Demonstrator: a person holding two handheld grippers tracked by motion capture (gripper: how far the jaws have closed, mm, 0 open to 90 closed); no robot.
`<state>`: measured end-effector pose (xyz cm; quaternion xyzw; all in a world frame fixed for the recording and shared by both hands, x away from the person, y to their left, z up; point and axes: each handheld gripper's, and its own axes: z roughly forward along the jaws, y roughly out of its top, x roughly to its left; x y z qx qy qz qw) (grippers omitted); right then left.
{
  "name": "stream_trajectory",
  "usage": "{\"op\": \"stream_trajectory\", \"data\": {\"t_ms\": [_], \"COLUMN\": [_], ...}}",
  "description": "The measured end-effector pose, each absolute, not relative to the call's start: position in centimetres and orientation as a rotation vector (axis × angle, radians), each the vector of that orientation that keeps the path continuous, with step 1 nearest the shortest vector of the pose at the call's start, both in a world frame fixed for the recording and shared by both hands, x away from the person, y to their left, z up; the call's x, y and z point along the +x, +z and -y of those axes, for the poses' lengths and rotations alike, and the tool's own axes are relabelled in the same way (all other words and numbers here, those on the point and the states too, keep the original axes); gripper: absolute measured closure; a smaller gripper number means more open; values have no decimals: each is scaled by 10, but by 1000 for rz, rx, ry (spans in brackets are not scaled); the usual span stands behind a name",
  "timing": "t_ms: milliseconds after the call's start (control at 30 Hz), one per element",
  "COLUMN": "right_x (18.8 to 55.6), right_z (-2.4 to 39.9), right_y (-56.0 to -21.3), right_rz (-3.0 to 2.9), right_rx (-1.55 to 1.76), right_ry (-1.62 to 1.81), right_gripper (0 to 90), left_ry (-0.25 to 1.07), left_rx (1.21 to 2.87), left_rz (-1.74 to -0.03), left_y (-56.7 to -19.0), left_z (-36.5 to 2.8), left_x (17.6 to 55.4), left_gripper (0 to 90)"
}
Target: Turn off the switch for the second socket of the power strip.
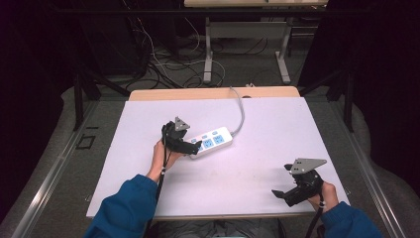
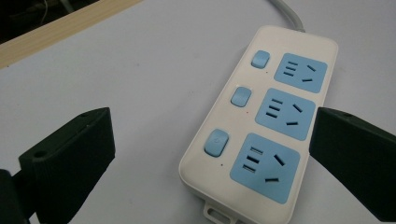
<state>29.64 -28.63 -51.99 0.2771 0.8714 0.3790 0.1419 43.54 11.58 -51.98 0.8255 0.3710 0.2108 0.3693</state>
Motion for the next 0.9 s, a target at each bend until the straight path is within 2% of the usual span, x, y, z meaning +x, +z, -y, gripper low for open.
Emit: {"op": "stream_trajectory", "data": {"t_ms": [367, 500, 600, 667, 900], "right_x": [297, 297, 297, 297, 297], "right_z": [287, 286, 286, 286, 286], "right_y": [-520, -520, -520, -520, -520], "right_rz": [-2525, -2522, -2519, -2519, -2522], "right_rx": [785, 786, 789, 791, 775], "right_ry": [1084, 1083, 1080, 1081, 1078], "right_gripper": [6, 7, 7, 7, 8], "left_ry": [548, 540, 528, 520, 506], "left_rx": [2110, 2126, 2123, 2131, 2091], "left_rz": [-975, -976, -964, -957, -933], "left_y": [-523, -524, -526, -525, -526], "left_z": [-106, -102, -100, -101, -98], "left_x": [444, 446, 448, 448, 449], "left_gripper": [24, 70, 191, 230, 532]}}
